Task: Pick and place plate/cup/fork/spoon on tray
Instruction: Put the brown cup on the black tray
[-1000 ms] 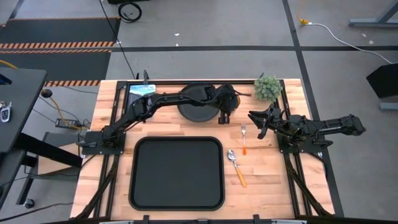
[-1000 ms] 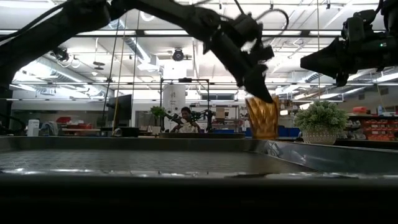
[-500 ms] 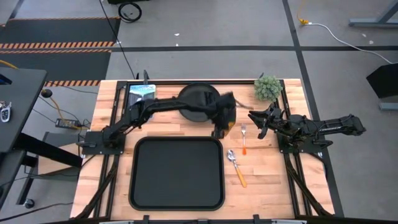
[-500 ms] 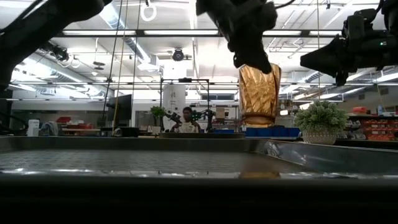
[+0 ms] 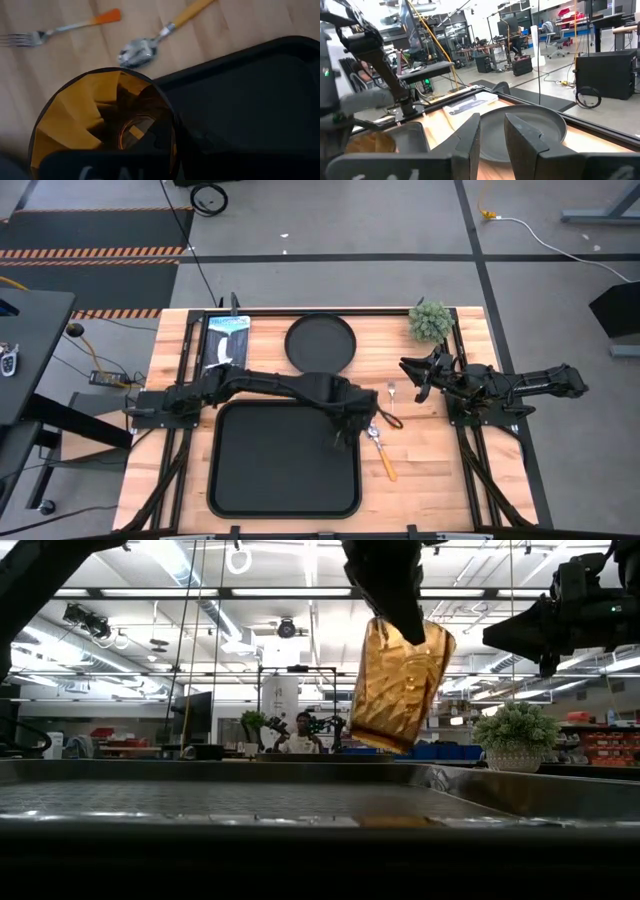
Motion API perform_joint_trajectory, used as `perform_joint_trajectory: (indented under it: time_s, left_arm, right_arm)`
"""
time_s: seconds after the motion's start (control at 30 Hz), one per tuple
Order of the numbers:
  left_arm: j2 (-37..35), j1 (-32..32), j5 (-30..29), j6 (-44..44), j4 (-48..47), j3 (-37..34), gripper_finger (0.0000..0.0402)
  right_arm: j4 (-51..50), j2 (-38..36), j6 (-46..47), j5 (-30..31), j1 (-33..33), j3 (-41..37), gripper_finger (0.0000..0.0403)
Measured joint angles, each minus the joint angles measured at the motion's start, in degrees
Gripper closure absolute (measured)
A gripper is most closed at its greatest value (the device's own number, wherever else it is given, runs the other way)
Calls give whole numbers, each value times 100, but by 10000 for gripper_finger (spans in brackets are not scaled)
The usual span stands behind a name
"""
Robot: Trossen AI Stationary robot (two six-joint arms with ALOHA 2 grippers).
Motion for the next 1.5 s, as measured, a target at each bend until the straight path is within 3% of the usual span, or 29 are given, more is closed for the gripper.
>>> perform_joint_trajectory:
  time_s: [0.23, 0.53, 0.97, 1.5]
  left_arm:
    - [15, -63, -40, -374, 626, -546, 374]
    - [13, -83, -618, -641, 620, -577, 371]
    - [13, -85, -629, -779, 732, -575, 273]
    - [-64, -89, -666, -749, 527, -534, 269]
  right_arm:
    - [10, 0, -1, 0, -2, 0, 310]
    - [10, 0, -2, 0, -2, 0, 310]
    - [8, 0, 0, 0, -1, 0, 310]
    - [8, 0, 0, 0, -2, 0, 310]
